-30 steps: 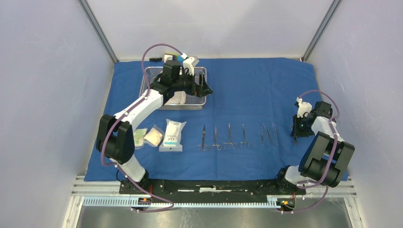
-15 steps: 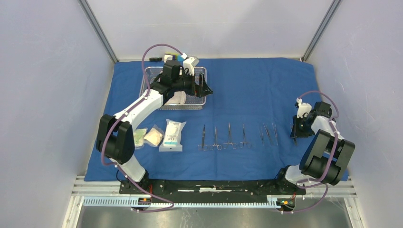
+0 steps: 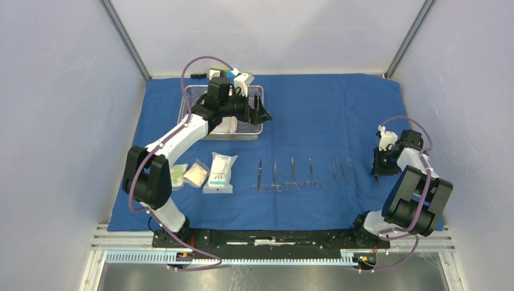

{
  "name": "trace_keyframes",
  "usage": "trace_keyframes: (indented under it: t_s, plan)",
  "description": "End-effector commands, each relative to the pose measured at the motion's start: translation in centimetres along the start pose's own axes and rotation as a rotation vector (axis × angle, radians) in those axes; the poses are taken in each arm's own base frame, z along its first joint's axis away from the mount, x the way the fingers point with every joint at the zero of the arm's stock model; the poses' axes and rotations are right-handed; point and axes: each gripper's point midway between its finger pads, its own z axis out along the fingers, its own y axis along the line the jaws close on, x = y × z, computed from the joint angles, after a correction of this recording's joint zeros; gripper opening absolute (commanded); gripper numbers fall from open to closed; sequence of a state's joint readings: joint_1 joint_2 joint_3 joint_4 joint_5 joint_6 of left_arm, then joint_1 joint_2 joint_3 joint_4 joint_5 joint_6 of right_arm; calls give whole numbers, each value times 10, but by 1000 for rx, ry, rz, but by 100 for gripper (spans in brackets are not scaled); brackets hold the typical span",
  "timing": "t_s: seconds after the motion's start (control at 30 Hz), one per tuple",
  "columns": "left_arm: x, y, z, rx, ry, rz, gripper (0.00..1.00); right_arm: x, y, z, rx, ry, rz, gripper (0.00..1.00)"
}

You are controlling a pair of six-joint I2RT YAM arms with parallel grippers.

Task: Open and lay out the surgical kit
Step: Place the medical item in the surgical kit.

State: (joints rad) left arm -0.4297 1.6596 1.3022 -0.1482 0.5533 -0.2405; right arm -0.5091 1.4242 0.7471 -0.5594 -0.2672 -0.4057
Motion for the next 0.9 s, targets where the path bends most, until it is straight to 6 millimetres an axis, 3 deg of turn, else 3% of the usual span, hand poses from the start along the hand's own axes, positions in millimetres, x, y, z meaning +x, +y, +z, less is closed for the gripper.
trace_keyframes:
  t_s: [0.0, 0.87]
  plan:
    - [-10, -12, -8, 32, -30, 55, 100, -9, -8, -2, 23, -19, -2, 15]
    - [-12, -16, -12, 41, -35, 61, 100, -5, -6, -2, 24, -15, -11, 25]
